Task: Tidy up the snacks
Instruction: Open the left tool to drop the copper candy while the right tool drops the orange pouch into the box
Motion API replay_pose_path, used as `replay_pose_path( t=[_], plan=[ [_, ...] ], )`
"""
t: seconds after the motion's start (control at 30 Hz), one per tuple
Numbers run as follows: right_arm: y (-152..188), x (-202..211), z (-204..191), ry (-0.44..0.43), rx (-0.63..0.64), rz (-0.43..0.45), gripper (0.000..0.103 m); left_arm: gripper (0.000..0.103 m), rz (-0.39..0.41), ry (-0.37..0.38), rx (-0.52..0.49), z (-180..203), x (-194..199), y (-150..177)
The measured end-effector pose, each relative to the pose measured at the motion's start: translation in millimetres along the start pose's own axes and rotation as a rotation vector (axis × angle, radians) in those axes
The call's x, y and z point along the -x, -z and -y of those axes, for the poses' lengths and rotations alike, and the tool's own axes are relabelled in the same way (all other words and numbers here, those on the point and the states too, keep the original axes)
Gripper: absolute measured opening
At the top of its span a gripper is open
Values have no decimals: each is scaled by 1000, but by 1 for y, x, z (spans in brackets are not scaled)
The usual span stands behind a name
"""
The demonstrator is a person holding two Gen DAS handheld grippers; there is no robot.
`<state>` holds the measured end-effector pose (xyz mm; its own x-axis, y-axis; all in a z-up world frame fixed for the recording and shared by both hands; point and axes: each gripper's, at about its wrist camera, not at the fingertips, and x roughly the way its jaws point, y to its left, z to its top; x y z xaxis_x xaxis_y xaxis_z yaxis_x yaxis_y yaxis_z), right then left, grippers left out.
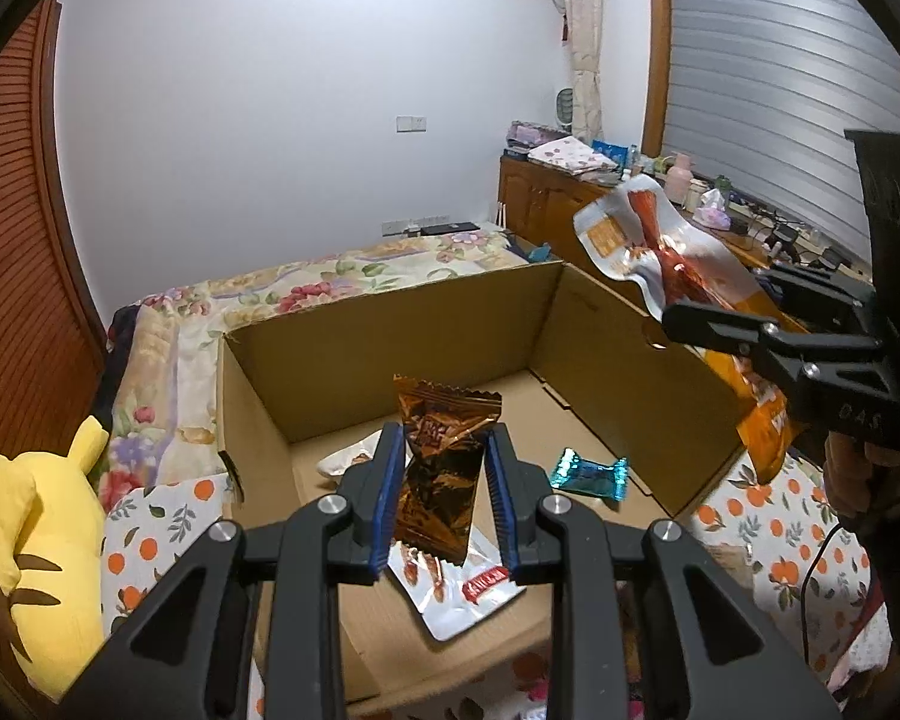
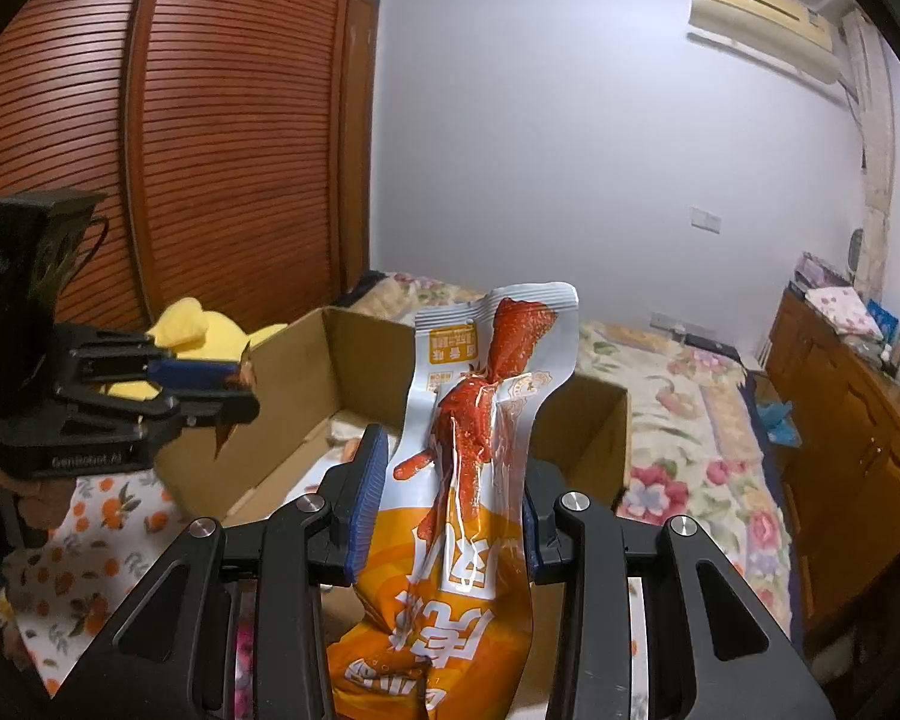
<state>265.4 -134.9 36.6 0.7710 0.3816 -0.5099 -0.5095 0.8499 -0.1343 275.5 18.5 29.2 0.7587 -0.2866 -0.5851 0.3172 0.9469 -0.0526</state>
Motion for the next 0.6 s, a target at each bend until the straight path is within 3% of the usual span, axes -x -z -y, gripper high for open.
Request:
replay_pose_path(
  t=[0.6],
  plan=[
    [12, -58, -3, 44, 63, -102, 37, 30, -40, 1, 16, -9, -24, 8]
  ],
)
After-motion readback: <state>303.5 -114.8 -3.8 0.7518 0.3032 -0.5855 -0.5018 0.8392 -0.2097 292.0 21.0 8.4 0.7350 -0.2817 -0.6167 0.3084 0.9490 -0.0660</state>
